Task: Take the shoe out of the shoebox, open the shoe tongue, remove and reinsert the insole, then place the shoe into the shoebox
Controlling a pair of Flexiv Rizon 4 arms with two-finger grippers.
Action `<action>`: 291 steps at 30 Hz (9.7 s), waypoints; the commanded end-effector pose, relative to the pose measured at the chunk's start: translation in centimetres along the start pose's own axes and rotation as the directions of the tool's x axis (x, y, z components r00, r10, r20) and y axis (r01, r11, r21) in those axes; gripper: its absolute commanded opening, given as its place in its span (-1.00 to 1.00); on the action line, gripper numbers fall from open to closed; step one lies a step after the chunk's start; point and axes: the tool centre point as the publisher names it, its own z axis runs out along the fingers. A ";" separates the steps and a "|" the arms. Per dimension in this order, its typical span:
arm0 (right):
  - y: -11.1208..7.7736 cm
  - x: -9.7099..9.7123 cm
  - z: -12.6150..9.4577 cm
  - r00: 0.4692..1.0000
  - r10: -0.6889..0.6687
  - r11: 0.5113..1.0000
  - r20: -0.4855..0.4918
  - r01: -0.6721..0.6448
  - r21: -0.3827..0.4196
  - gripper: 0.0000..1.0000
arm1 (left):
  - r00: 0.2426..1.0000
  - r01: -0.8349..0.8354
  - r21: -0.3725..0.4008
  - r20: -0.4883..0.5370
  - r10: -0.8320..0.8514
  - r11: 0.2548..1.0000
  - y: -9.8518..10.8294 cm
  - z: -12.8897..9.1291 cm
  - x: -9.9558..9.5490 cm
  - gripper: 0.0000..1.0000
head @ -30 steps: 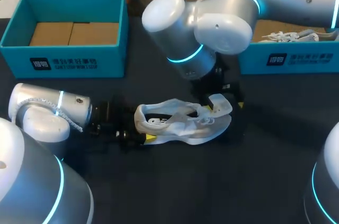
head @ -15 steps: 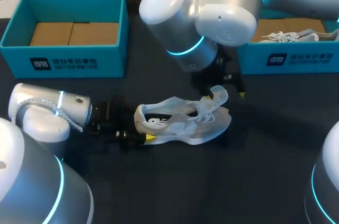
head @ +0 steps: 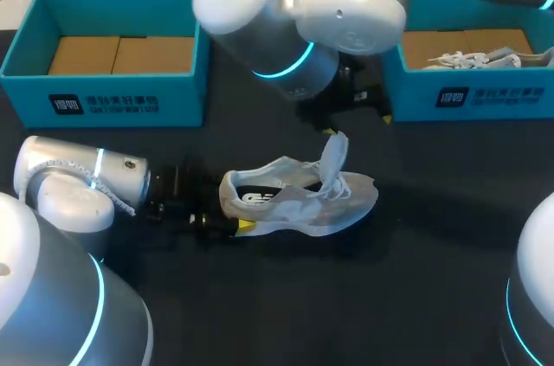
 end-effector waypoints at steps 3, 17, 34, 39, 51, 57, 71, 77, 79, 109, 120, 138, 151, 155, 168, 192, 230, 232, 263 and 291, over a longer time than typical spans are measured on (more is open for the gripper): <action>0.9 0.6 -4.5 0.995 -0.093 0.990 -0.040 0.088 -0.109 1.00 | 1.000 0.001 -0.004 0.002 -0.001 1.000 0.4 0.3 0.0 -1.00; 2.1 3.7 -10.7 0.830 -0.549 0.794 -0.094 0.483 -0.369 1.00 | 1.000 0.001 -0.004 0.002 -0.001 1.000 0.4 0.3 0.0 -1.00; 0.0 8.1 -12.5 0.415 -0.908 0.394 -0.049 0.811 -0.433 -1.00 | 1.000 0.001 -0.004 0.002 -0.001 1.000 0.4 0.3 0.0 -1.00; -1.4 8.4 -11.8 0.314 -0.949 0.298 -0.027 0.868 -0.397 -1.00 | 1.000 0.001 -0.004 0.002 -0.001 1.000 0.4 0.3 0.0 -1.00; -3.0 8.9 -10.3 0.179 -0.983 0.180 -0.033 0.926 -0.333 -1.00 | 1.000 0.001 -0.004 0.002 -0.001 1.000 0.4 0.3 0.0 -1.00; -3.0 8.9 -10.3 0.179 -0.983 0.180 -0.033 0.926 -0.333 -1.00 | 1.000 0.001 -0.004 0.002 -0.001 1.000 0.4 0.3 0.0 -1.00; -3.1 9.5 -10.2 0.066 -0.998 0.058 0.014 0.946 -0.320 -1.00 | 1.000 0.001 -0.004 0.002 -0.001 1.000 0.4 0.3 0.0 -1.00; -3.7 10.2 -8.8 -0.011 -1.000 -0.003 -0.019 0.934 -0.356 -1.00 | 1.000 0.001 -0.004 0.002 -0.001 1.000 0.4 0.3 0.0 -1.00; -3.9 10.6 -8.1 -0.025 -0.999 -0.014 -0.026 0.929 -0.369 -1.00 | 1.000 0.001 -0.004 0.002 -0.001 1.000 0.4 0.3 0.0 -1.00; -5.3 16.0 1.1 -0.239 -0.958 -0.142 -0.156 0.873 -0.468 -1.00 | 1.000 0.001 -0.004 0.002 -0.001 1.000 0.4 0.3 0.0 -1.00; -7.3 14.8 2.7 -0.225 -0.948 -0.104 -0.223 0.887 -0.451 -1.00 | 1.000 0.001 -0.004 0.002 -0.001 1.000 0.4 0.3 0.0 -1.00; -5.8 15.9 4.5 -0.164 -0.963 -0.054 -0.214 0.895 -0.444 -0.59 | 1.000 0.001 -0.004 0.002 -0.001 1.000 0.4 0.3 0.0 -1.00; -5.9 16.8 5.1 -0.169 -0.961 -0.050 -0.218 0.884 -0.465 -0.27 | 1.000 0.001 -0.004 0.002 -0.001 1.000 0.4 0.3 0.0 -1.00; -6.2 17.5 5.5 -0.184 -0.957 -0.056 -0.226 0.877 -0.477 -0.22 | 1.000 0.001 -0.004 0.002 -0.001 1.000 0.4 0.3 0.0 -1.00; -9.4 19.9 7.3 -0.221 -0.926 -0.036 -0.305 0.858 -0.512 -0.75 | 1.000 0.001 -0.004 0.002 -0.001 1.000 0.4 0.3 0.0 -1.00; -10.7 14.3 5.4 -0.145 -0.934 0.013 -0.326 0.899 -0.437 -1.00 | 1.000 0.001 -0.004 0.002 -0.001 1.000 0.4 0.3 0.0 -1.00; -4.3 11.3 1.0 -0.264 -0.942 -0.096 -0.208 0.805 -0.585 -1.00 | 1.000 0.001 -0.004 0.002 -0.001 1.000 0.4 0.3 0.0 -1.00; -4.1 11.3 0.6 -0.292 -0.935 -0.122 -0.200 0.796 -0.592 -1.00 | 1.000 0.001 -0.004 0.002 -0.001 1.000 0.4 0.3 0.0 -1.00; -3.0 15.8 -3.1 -0.441 -0.887 -0.187 -0.135 0.611 -0.769 0.25 | 1.000 0.001 -0.004 0.002 -0.001 1.000 0.4 0.3 0.0 -1.00; -3.5 14.1 -3.3 -0.522 -0.814 -0.063 -0.256 0.518 -0.853 1.00 | 1.000 0.001 -0.004 0.002 -0.001 1.000 0.4 0.3 0.0 -1.00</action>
